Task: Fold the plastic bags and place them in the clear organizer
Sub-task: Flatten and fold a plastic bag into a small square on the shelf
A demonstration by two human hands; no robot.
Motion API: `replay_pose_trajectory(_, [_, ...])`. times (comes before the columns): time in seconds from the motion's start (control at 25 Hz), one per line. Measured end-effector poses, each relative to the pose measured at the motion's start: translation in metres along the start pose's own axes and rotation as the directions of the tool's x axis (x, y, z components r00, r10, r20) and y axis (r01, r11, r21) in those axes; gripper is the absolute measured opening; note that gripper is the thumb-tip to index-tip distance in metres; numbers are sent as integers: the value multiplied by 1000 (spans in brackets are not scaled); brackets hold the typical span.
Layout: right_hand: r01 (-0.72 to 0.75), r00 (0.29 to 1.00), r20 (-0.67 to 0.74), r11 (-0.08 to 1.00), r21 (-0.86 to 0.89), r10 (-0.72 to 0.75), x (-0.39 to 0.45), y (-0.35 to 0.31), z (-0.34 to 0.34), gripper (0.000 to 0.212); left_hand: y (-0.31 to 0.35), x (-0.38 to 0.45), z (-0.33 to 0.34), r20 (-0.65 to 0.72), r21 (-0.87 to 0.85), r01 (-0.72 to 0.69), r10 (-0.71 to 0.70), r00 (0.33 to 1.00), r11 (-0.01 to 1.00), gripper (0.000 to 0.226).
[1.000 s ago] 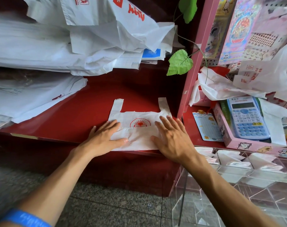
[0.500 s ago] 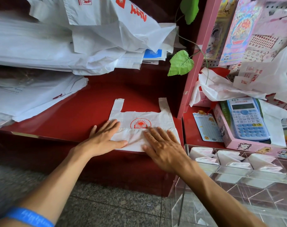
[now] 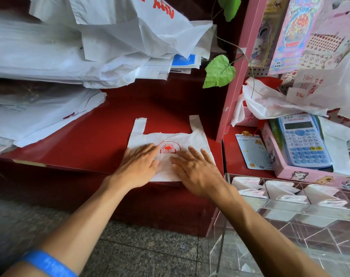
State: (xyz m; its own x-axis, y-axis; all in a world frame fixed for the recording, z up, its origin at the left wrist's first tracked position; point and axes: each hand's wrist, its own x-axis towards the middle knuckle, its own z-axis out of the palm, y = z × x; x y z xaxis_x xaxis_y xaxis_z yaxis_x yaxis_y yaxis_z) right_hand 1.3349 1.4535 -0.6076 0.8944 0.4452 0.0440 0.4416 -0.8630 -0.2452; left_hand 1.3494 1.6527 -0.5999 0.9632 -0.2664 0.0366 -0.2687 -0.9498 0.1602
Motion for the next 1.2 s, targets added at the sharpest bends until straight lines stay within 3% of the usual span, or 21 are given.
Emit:
replay_pose_trajectory(0.12, [-5, 995, -104, 1000, 11, 6, 4, 3, 3, 40, -11, -1, 1, 160, -11, 21, -19, 987, 1000, 72])
replay_pose_trajectory(0.28, [-48, 999, -2, 999, 3, 48, 4, 9, 2, 54, -16, -1, -3, 257, -35, 43, -32, 966, 998, 63])
replay_pose_trajectory(0.48, [-49, 998, 35, 999, -8, 49, 4, 11, -3, 59, -20, -2, -4, 309, -51, 51, -33, 950, 997, 79])
replay_pose_trajectory(0.76, [-73, 992, 101, 996, -44, 77, -1, 11, -3, 61, -37, -15, 2, 266, -79, 144, -118, 957, 986, 59])
replay_pose_trajectory(0.92, [-124, 985, 110, 990, -73, 132, -2, 11, 3, 63, -26, -17, 2, 198, 37, 214, -217, 956, 976, 62])
replay_pose_trajectory(1.04, [-153, 983, 89, 984, -88, 160, 0, 8, 6, 63, -7, -15, 4, 68, 137, 115, -125, 990, 984, 74])
replay_pose_trajectory(1.2, [-169, 981, 70, 977, -127, 179, 0, 6, 9, 72, 38, -12, 15, -44, 119, -76, 82, 996, 990, 85])
